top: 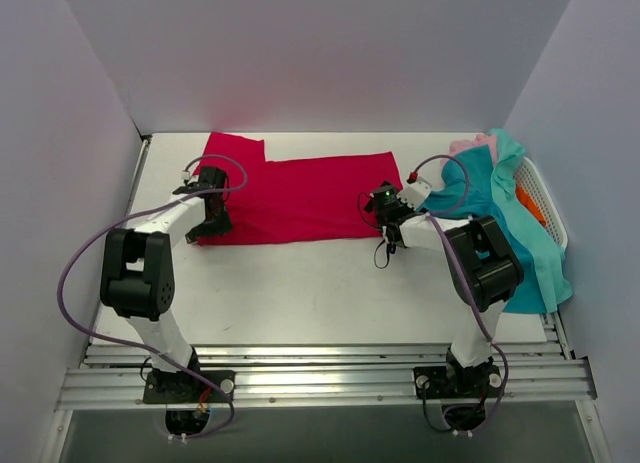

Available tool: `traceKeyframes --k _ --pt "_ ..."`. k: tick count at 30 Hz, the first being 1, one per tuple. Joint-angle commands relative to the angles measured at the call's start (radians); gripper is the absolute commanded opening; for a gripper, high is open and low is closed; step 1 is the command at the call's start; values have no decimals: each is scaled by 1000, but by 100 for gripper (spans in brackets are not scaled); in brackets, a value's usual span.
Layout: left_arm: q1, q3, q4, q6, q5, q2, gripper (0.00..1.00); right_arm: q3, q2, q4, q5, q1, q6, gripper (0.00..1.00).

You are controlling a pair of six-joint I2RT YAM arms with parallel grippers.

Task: Fold and stack the t-shirts
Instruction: Fold the tshirt

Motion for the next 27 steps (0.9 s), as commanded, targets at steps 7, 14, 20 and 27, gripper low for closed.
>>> traceKeyframes --k 7,14,20,27 --pt "7 44 16 1 -55 55 69 -26 -10 -70 -11 7 6 96" --pt "11 27 32 1 -83 20 66 -20 10 -65 -12 9 5 96" --pt "45 36 35 4 -89 24 59 -17 22 -61 -12 9 1 96" --pt "76 29 59 7 -72 33 41 -12 37 -56 -15 9 -1 96"
